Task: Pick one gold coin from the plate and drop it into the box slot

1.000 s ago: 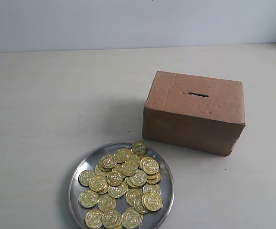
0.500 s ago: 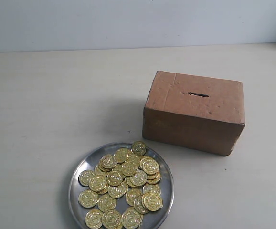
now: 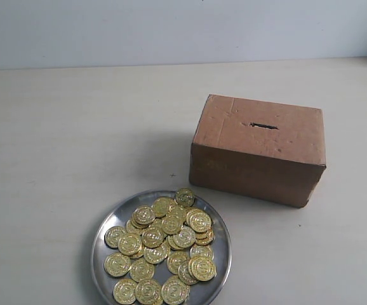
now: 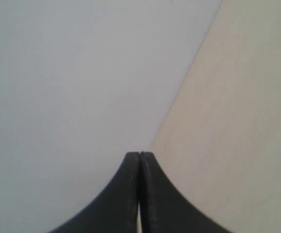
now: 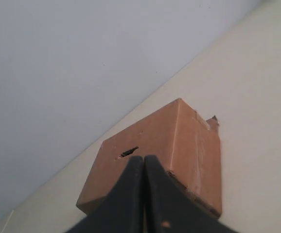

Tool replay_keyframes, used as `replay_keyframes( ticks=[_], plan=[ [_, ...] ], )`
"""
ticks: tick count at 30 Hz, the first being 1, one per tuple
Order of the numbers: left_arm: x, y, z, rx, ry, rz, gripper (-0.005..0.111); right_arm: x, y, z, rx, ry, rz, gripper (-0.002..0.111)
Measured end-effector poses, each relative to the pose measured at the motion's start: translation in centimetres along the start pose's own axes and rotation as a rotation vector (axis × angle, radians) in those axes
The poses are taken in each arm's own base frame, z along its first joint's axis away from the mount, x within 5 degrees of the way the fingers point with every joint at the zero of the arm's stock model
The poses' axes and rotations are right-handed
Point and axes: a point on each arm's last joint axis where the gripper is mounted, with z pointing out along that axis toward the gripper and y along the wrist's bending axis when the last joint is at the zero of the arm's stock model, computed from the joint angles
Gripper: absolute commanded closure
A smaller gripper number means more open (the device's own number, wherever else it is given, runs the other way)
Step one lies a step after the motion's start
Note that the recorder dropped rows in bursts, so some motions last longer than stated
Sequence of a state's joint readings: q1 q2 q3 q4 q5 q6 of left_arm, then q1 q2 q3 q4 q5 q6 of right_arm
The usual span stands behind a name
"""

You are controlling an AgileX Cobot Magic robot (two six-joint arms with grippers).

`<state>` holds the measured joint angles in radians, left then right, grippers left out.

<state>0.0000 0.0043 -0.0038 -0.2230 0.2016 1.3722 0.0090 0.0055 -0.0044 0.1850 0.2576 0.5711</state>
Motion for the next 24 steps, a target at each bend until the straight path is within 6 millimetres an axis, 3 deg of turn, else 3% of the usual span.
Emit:
replay_keyframes(
  ticks=[3, 8, 10, 14, 19, 24],
  plan=[
    [-0.2, 0.0, 0.0, 0.003, -0.018, -0.258, 0.107, 0.1, 0.0, 0.0, 0.005, 0.008, 0.000, 0.108],
    [-0.5, 0.1, 0.0, 0.010, -0.052, -0.847, 0.107, 0.1, -0.1, 0.0, 0.006, 0.010, -0.003, 0.108],
    [-0.5, 0.0, 0.0, 0.030, -0.048, -0.972, 0.107, 0.1, -0.1, 0.0, 0.006, 0.010, -0.024, 0.108],
    [-0.5, -0.5, 0.0, 0.074, -0.022, -1.020, 0.107, 0.0, -0.1, 0.0, 0.015, 0.004, -0.154, 0.108],
    [-0.1, -0.7, 0.0, 0.084, 0.022, -0.895, 0.107, -0.1, -0.3, 0.0, 0.038, -0.006, -0.472, 0.108],
    [0.1, -1.1, -0.1, 0.111, 0.062, -0.849, 0.107, -0.2, -0.4, 0.0, 0.045, -0.010, -0.553, 0.108]
  ],
)
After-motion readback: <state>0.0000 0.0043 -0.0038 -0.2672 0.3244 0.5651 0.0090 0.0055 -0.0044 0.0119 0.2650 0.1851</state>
